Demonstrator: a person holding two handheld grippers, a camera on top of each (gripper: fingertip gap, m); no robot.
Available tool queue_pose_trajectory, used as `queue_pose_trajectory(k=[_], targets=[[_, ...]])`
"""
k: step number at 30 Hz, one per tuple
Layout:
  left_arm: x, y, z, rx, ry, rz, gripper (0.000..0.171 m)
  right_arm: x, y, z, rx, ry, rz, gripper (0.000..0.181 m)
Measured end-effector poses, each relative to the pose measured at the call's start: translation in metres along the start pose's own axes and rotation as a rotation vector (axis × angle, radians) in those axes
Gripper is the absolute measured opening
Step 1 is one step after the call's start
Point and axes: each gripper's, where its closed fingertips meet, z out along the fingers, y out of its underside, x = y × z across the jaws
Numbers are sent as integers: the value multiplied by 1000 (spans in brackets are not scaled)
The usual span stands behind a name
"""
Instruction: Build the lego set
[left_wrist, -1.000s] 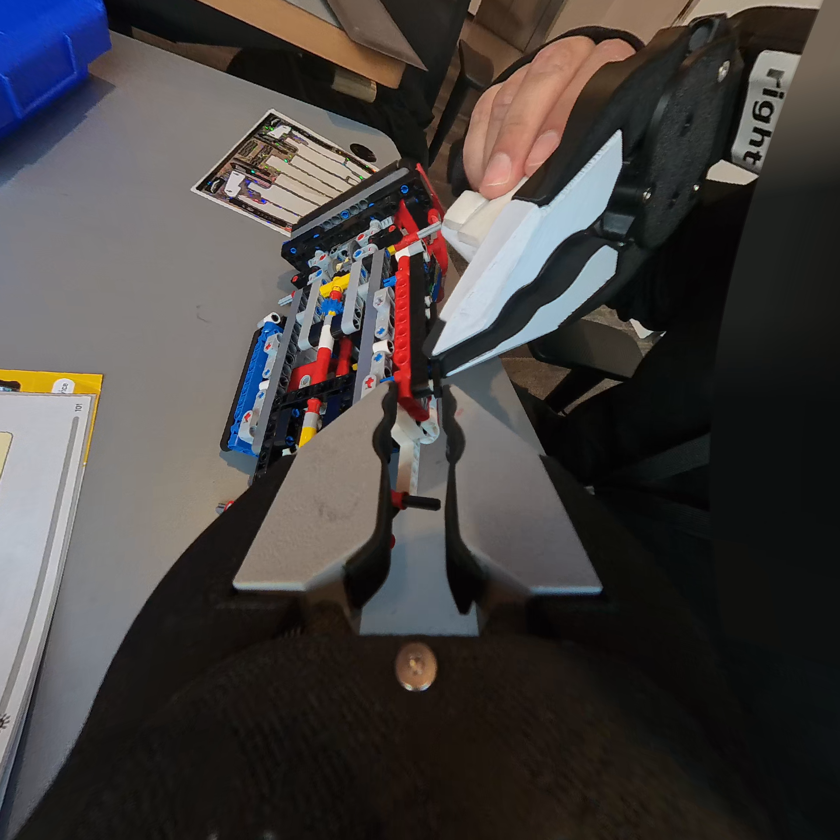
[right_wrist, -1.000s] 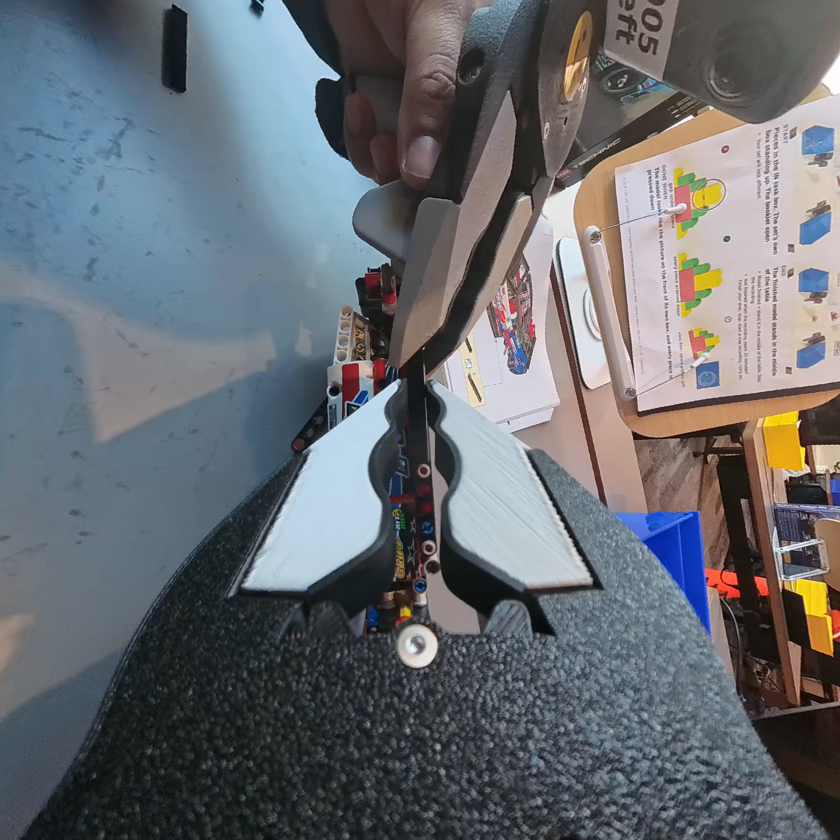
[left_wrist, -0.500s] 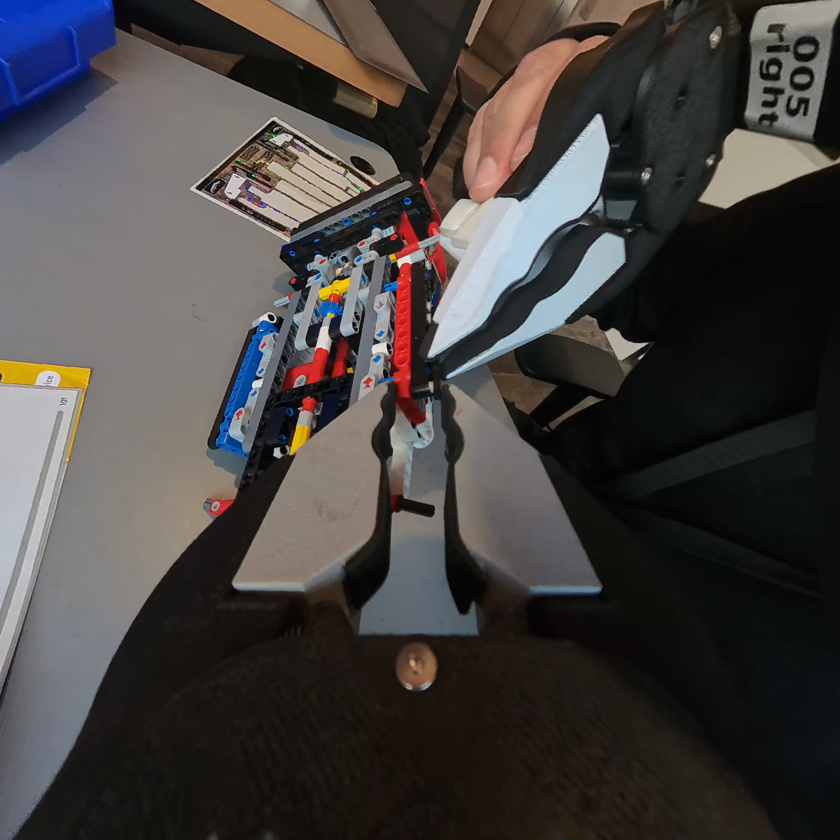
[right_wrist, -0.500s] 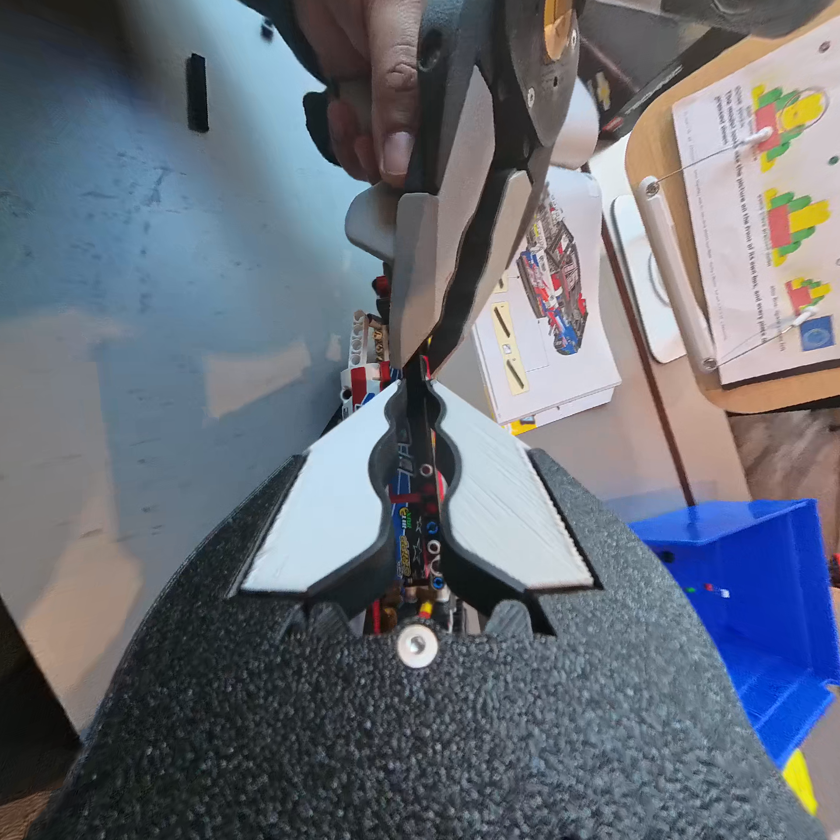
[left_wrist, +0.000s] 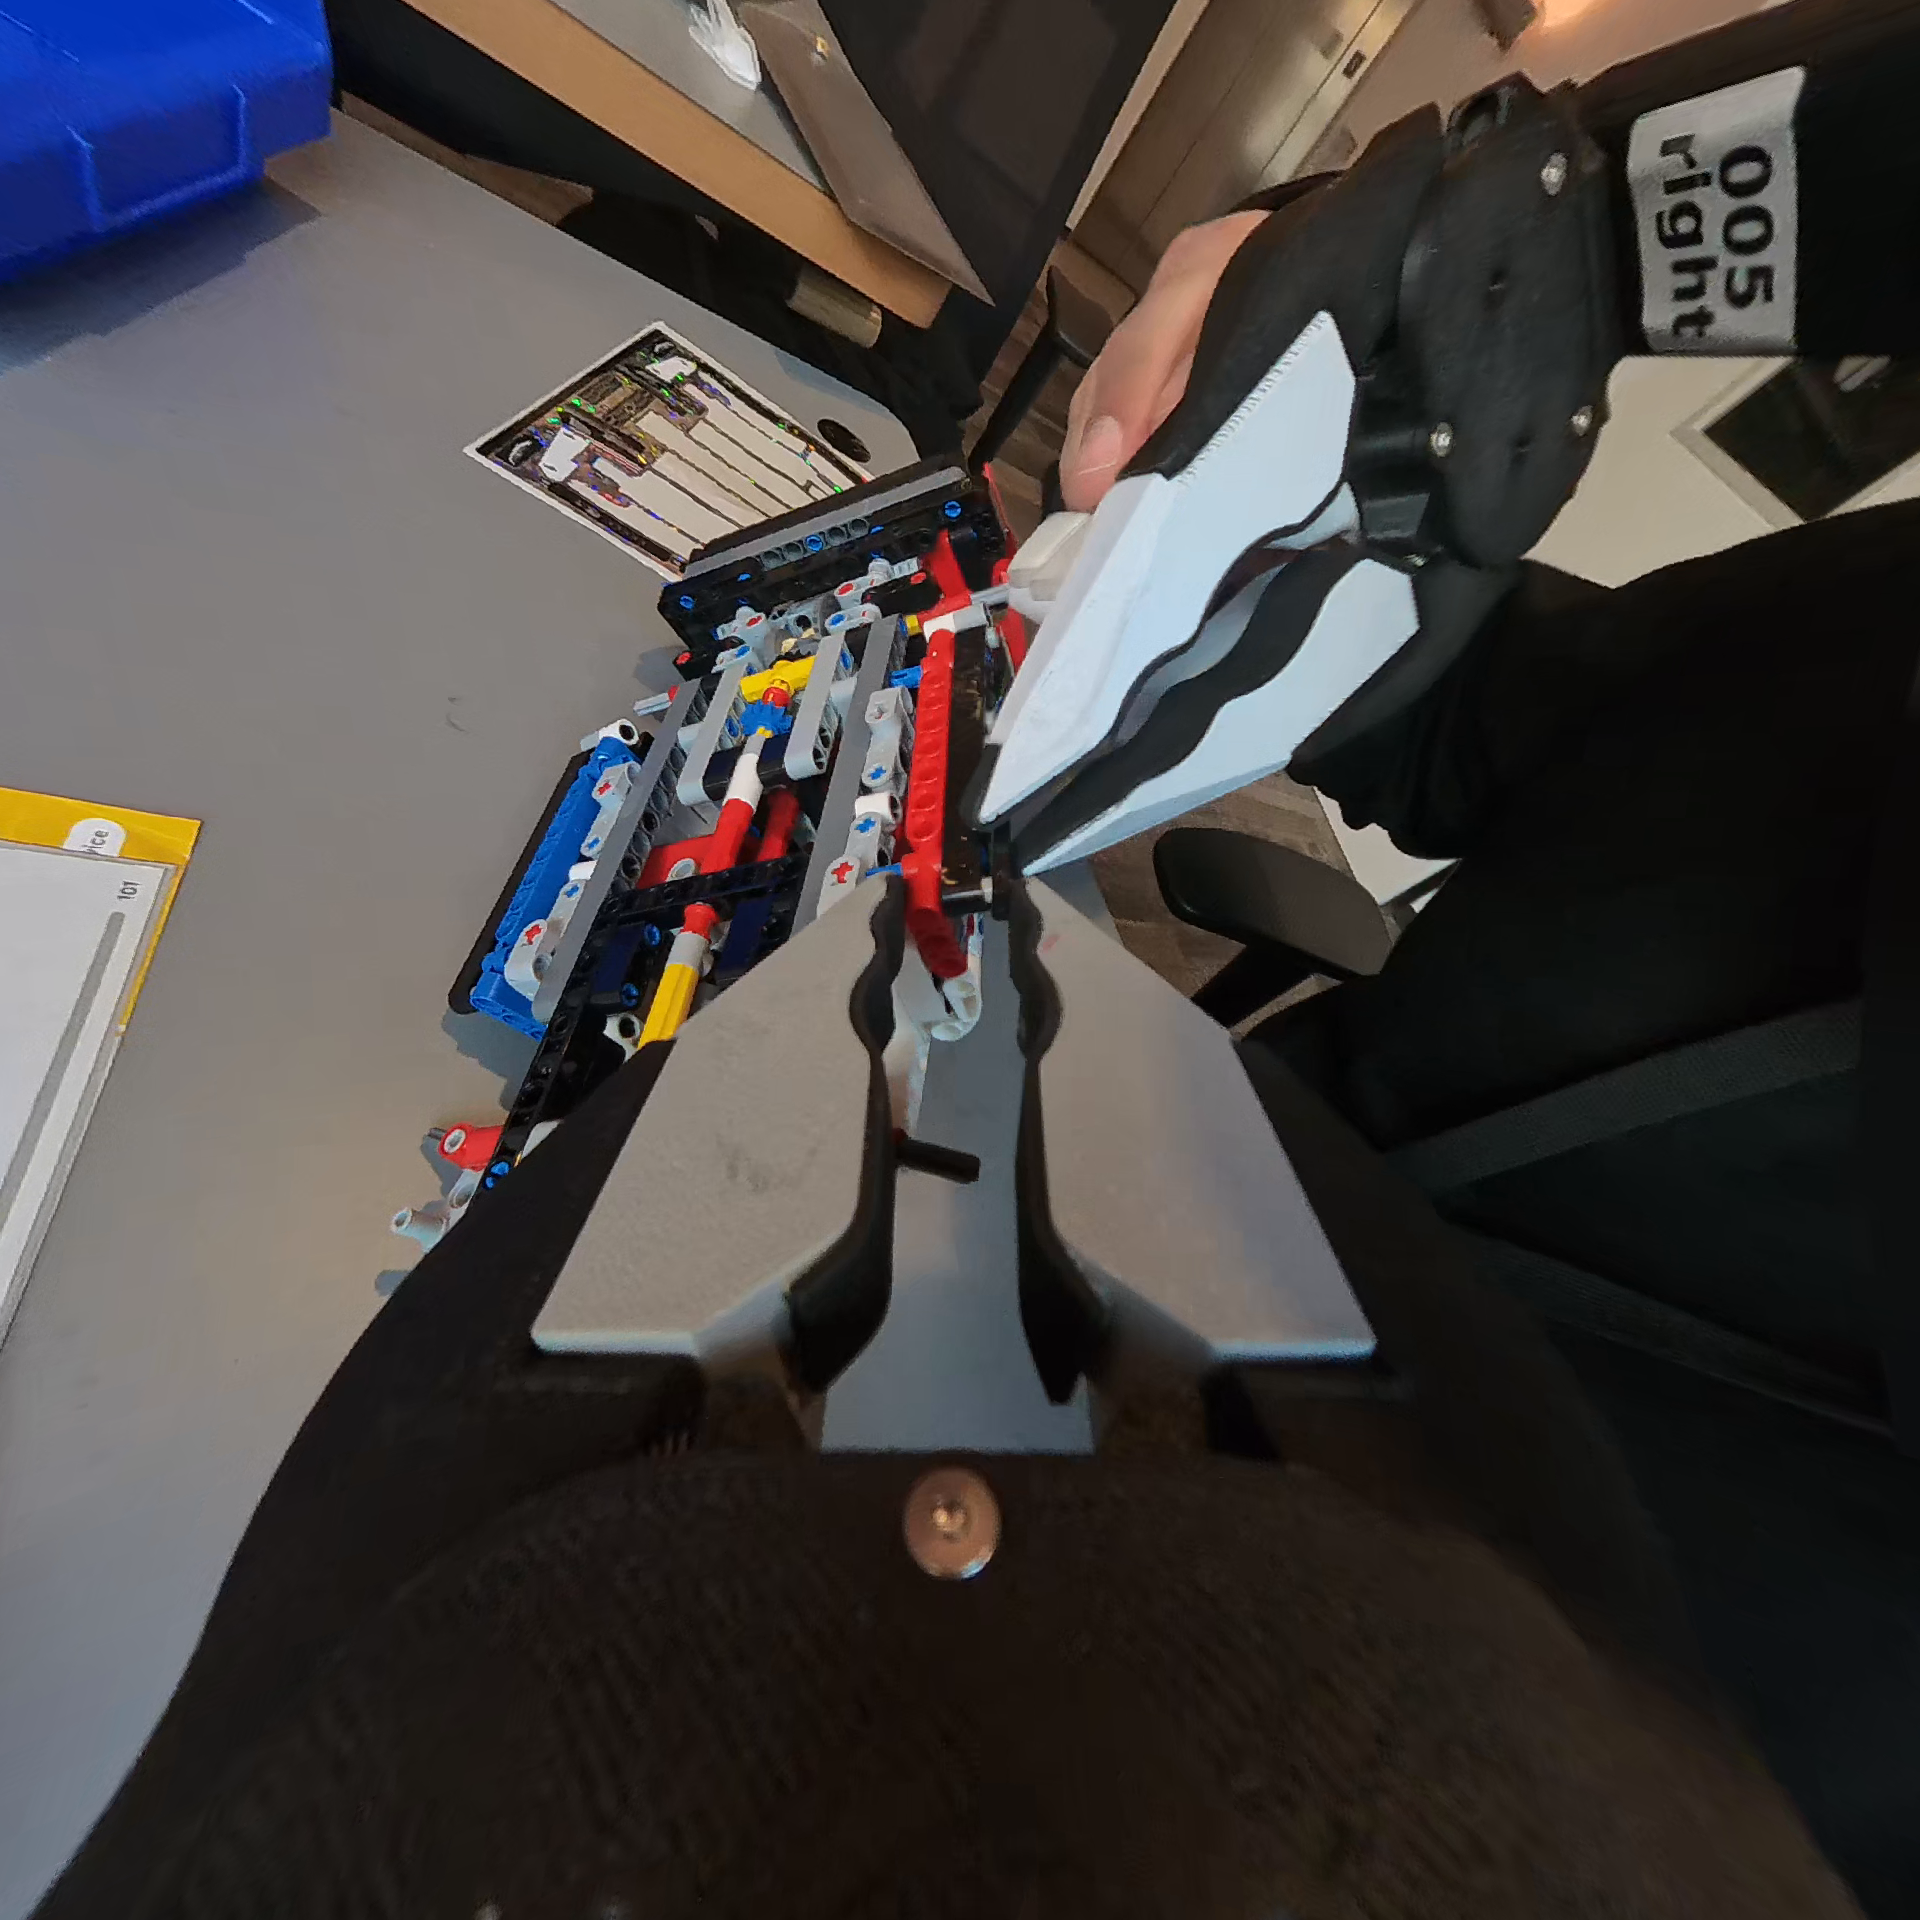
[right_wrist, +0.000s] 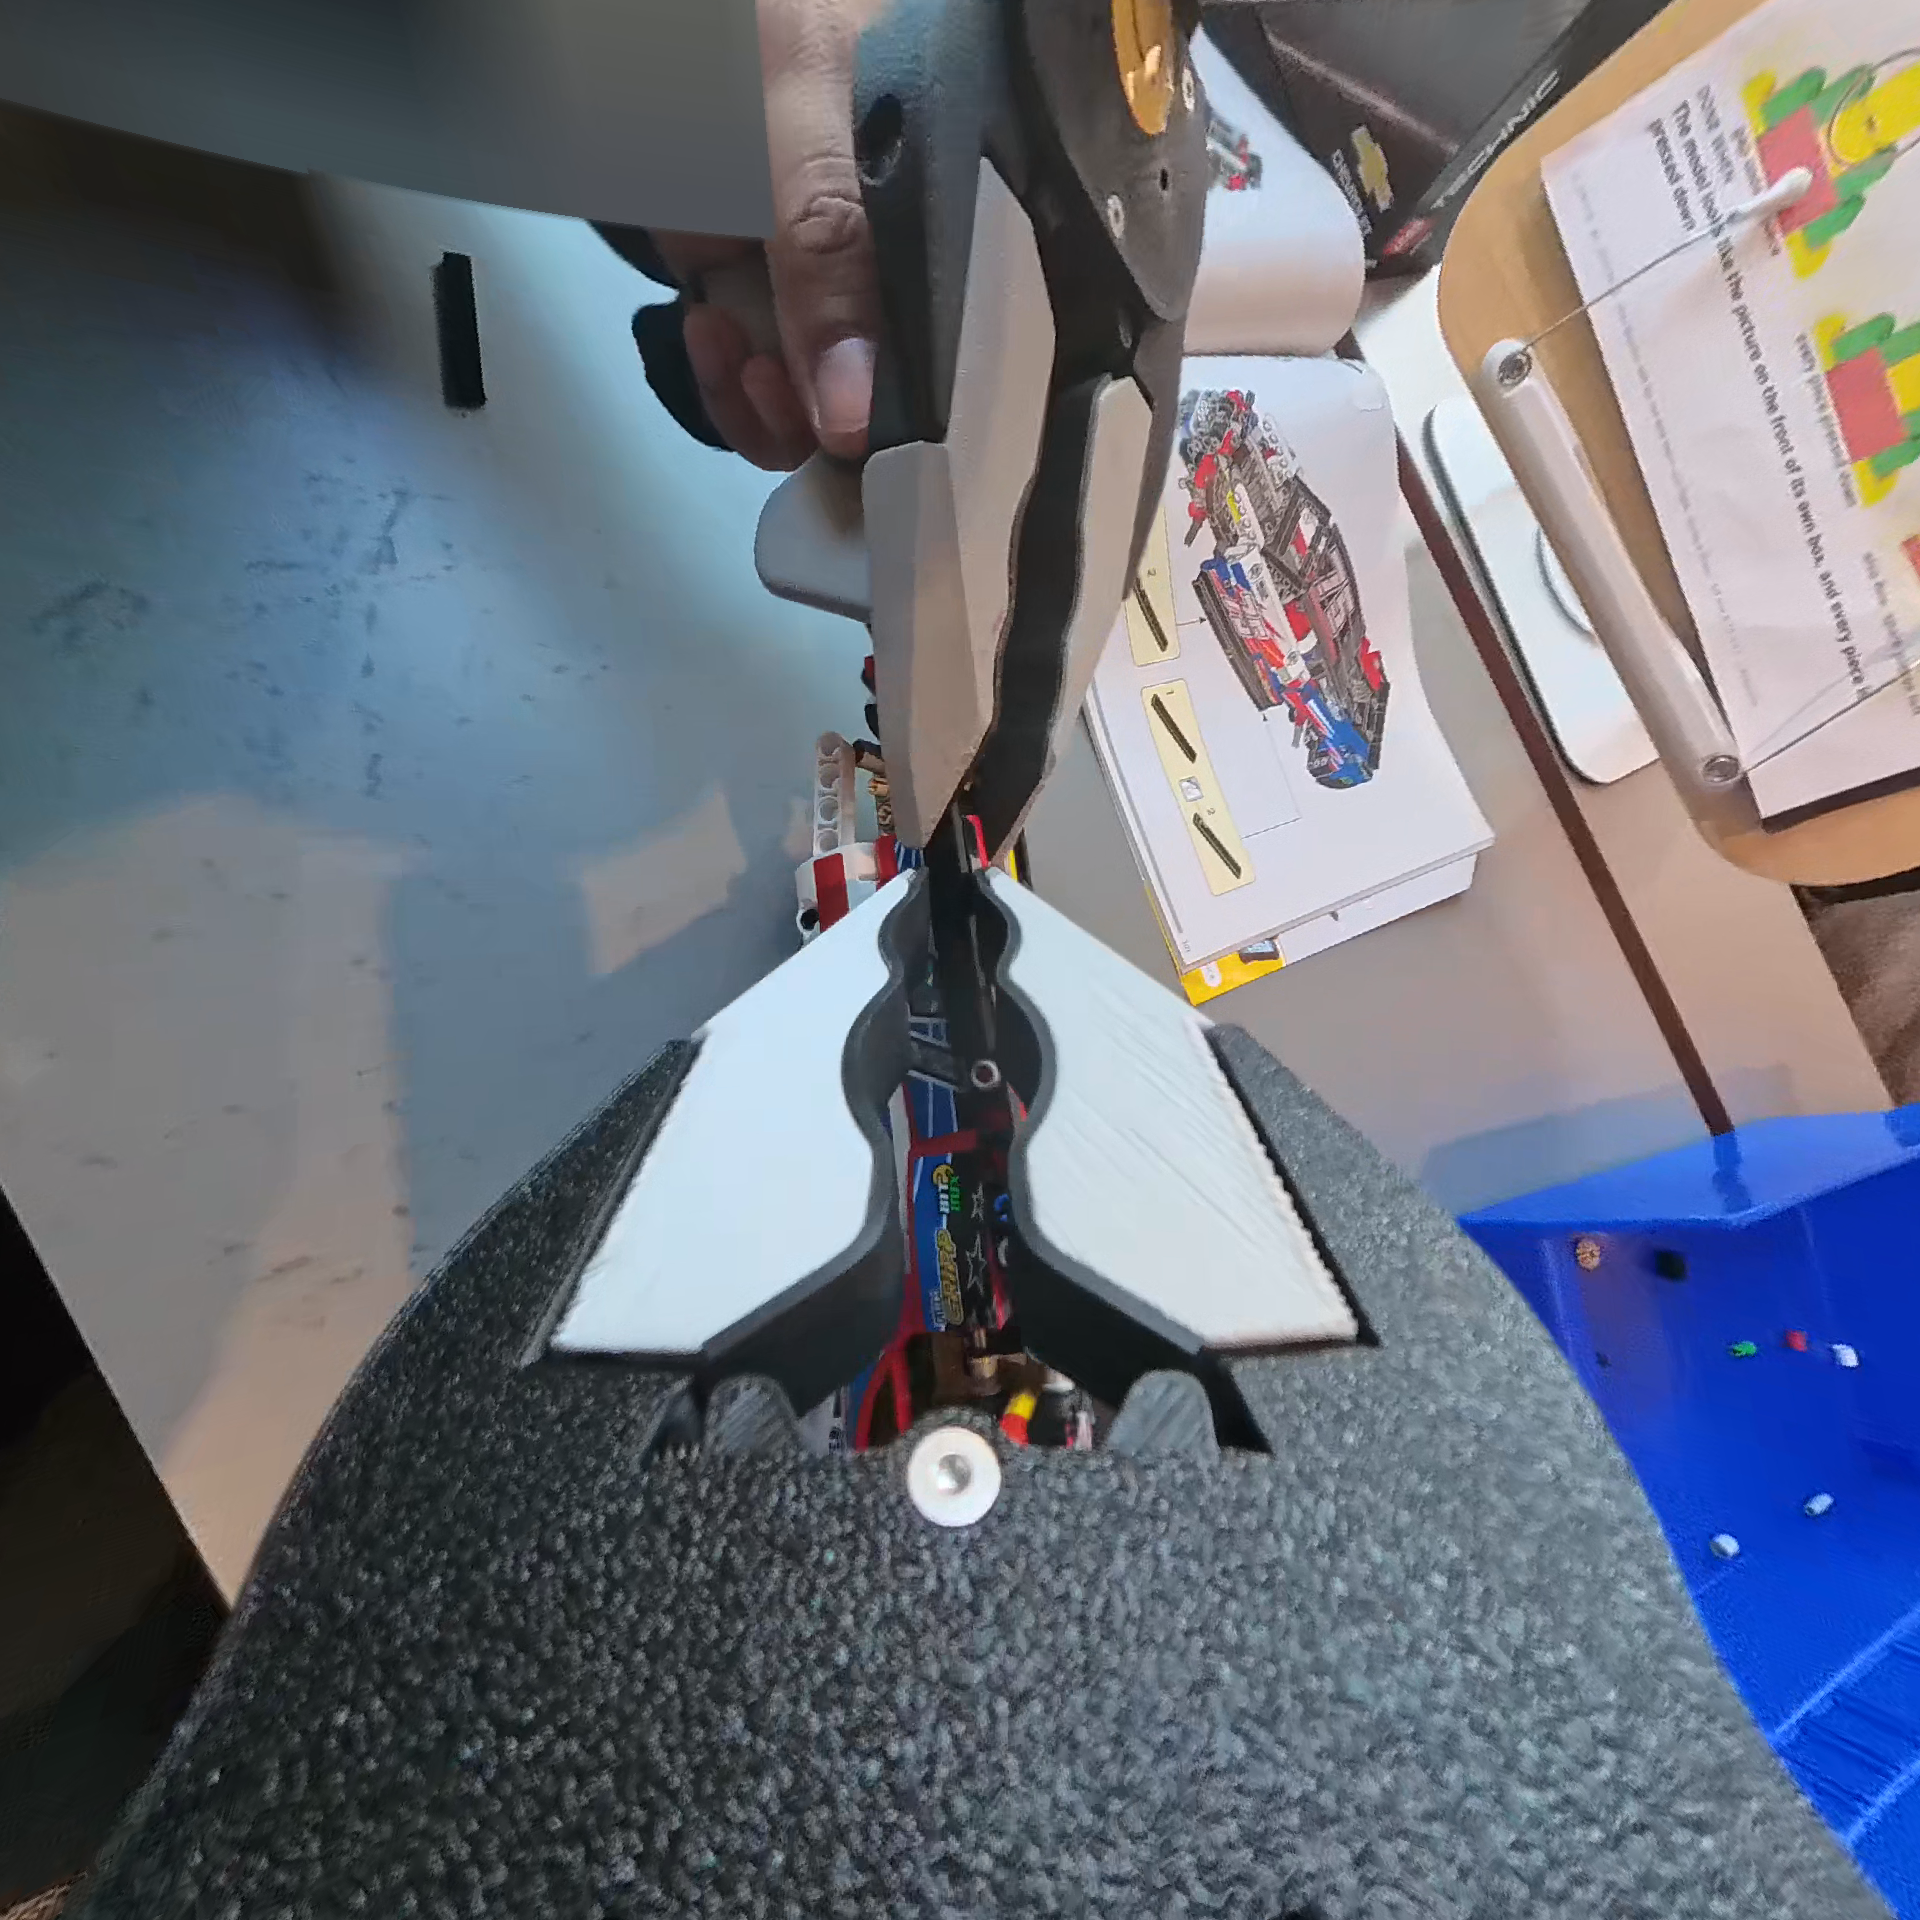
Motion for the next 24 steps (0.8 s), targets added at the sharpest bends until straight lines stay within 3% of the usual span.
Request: queue_pose_trajectory(k=[11,14,18,24], targets=[[0,0,0,14,11,-15,17,3,9,-15,29,177,-201,7],[0,0,0,12,10,-13,17,13,21,-31,25,179,-104,7],[0,0,0,14,10,-14,17,17,36,-43,56,66,118,9],[0,0,1,18,8,-14,17,13,34,-43,114,-61,339,15]])
